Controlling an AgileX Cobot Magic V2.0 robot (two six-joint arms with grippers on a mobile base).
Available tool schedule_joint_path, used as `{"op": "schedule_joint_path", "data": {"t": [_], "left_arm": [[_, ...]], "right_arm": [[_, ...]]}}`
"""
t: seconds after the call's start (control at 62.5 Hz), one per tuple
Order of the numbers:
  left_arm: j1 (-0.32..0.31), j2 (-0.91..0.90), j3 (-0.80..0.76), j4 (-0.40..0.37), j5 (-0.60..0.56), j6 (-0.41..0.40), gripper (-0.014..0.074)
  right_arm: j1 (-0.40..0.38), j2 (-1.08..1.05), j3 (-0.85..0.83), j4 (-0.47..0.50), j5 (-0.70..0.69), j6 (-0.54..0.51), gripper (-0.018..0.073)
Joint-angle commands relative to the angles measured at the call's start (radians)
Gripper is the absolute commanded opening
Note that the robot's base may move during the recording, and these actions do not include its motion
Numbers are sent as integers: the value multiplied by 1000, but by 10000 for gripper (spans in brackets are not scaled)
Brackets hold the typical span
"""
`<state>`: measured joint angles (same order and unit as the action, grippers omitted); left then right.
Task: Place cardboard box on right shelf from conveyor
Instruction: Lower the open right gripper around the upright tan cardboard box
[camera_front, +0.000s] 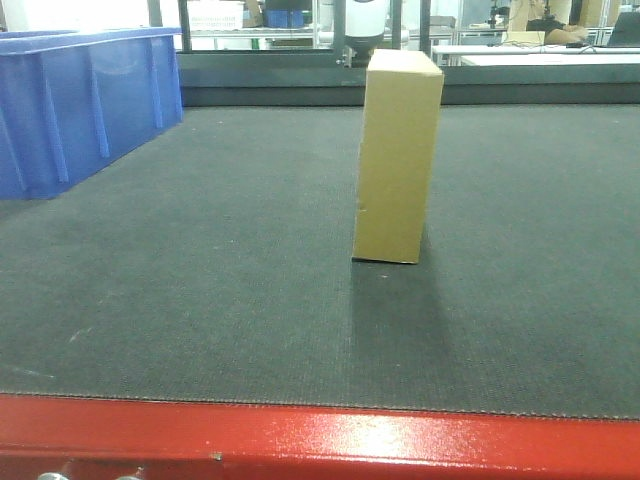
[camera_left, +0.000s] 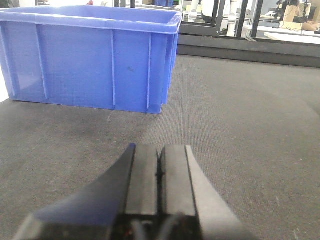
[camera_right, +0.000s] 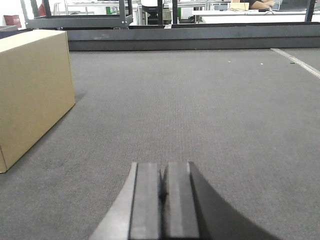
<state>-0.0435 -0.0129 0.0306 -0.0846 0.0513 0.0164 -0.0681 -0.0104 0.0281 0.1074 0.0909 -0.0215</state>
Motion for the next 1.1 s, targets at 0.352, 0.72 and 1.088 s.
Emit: {"op": "schedule_joint_path", "data": {"t": [0.352, 0.72, 1.088], "left_arm": [[-7, -12, -4, -7, -91, -5, -119], [-7, -12, -4, -7, -91, -5, -119], [-7, -12, -4, -7, -91, -5, -119]], "right_arm": [[3, 2, -150, -3, -77, -6, 37], [4, 348, -499, -16, 9, -6, 517], [238, 790, -883, -44, 208, 22, 605]]}}
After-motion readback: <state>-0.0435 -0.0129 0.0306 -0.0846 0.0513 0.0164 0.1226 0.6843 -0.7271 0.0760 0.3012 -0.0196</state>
